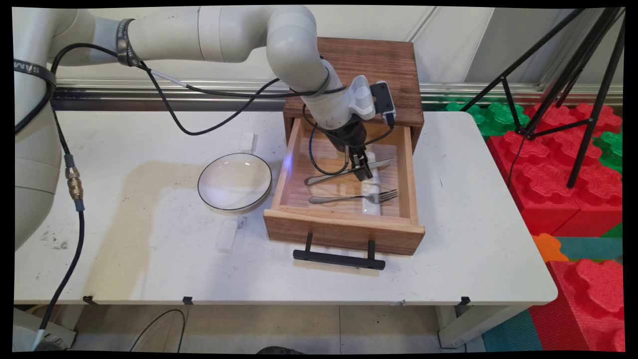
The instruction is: Place the picked object into the drawer
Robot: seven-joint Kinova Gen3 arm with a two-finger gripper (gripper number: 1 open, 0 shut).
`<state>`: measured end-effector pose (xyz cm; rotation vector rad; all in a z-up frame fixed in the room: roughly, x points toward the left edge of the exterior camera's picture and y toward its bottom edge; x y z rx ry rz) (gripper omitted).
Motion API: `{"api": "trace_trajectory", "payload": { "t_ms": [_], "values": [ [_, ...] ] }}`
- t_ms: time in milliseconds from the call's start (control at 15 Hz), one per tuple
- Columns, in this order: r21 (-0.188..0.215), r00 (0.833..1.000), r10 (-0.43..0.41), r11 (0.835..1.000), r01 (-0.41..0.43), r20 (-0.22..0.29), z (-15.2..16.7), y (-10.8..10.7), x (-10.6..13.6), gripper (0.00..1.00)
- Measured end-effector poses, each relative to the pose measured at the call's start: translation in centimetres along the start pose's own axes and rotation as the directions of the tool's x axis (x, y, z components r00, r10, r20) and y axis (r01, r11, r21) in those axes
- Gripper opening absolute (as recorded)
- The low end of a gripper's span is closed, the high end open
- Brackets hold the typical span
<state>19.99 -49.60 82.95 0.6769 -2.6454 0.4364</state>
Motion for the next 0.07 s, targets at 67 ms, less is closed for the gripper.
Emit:
{"api": "trace_trajectory", "payload": {
  "t_ms": [67],
  "values": [
    [0.001, 1.000, 0.001, 1.000, -0.001, -0.002, -0.02, 0.08, 0.18, 1.00]
  ]
}}
